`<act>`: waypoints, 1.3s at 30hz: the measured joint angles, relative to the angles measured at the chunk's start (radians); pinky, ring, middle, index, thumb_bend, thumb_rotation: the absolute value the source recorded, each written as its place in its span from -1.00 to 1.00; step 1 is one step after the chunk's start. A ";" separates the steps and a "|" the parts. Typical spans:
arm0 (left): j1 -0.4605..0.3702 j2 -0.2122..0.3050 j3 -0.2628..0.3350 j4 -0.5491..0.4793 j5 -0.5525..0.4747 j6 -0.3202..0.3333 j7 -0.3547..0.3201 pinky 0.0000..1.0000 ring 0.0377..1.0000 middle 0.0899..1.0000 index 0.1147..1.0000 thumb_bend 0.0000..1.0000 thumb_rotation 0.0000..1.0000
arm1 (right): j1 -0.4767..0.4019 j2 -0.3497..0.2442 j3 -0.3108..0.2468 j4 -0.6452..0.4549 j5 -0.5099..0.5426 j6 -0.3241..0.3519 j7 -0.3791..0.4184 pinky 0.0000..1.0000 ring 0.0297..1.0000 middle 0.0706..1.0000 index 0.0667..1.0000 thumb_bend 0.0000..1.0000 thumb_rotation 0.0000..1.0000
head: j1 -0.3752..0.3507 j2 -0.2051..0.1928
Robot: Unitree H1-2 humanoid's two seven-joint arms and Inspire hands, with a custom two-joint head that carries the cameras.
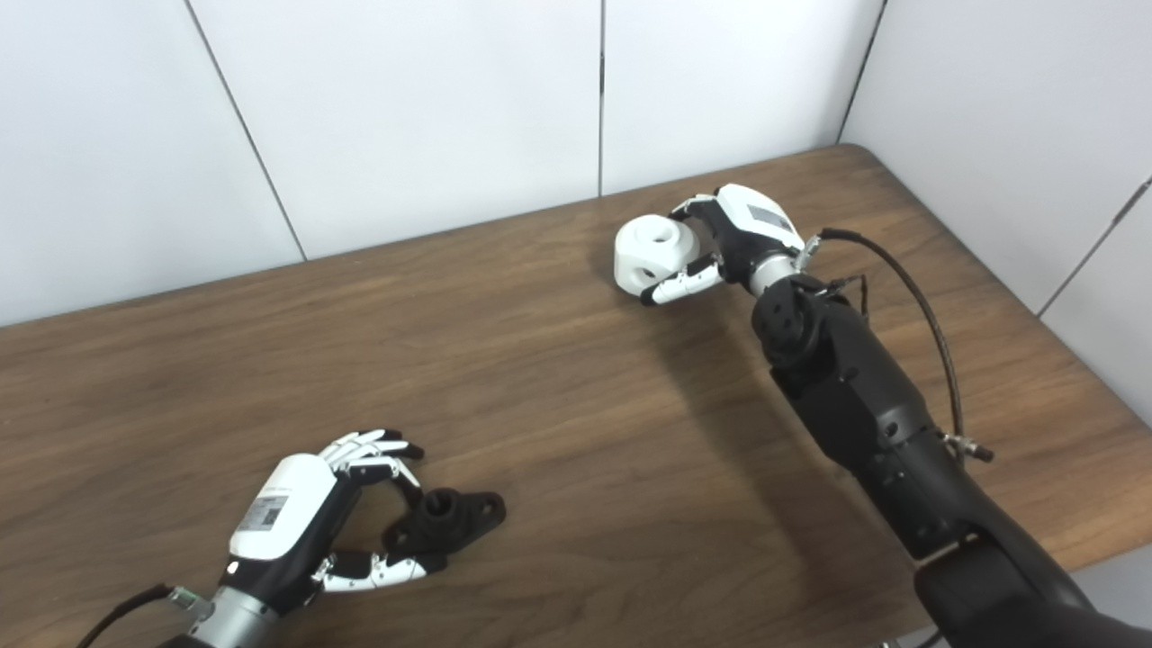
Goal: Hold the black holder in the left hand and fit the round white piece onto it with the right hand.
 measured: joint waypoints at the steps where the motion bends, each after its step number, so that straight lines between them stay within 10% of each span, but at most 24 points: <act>1: 0.000 0.000 0.000 0.000 0.000 0.000 0.000 0.72 0.72 0.51 -0.16 0.04 -0.90 | 0.000 0.000 0.000 0.000 0.000 -0.001 0.000 0.95 1.00 0.80 0.41 0.69 -0.26 | 0.000 0.000; 14: 0.000 0.000 -0.002 -0.001 0.002 0.000 0.000 0.74 0.74 0.53 -0.16 0.04 -0.90 | 0.003 0.005 0.001 0.004 -0.005 -0.033 -0.024 0.91 0.96 0.74 0.20 0.55 -0.50 | 0.000 -0.002; 18: 0.000 0.001 -0.002 -0.001 0.002 0.000 -0.002 0.74 0.73 0.53 -0.16 0.04 -0.90 | 0.006 0.014 -0.005 0.006 -0.005 -0.041 -0.057 0.88 0.94 0.71 -0.08 0.07 -0.70 | 0.002 -0.002; 39: 0.000 0.000 -0.004 -0.004 0.004 0.001 -0.003 0.72 0.72 0.52 -0.16 0.04 -0.90 | 0.055 0.019 -0.009 -0.056 -0.006 -0.079 -0.108 0.71 0.91 0.67 -0.10 0.03 -0.73 | 0.018 0.003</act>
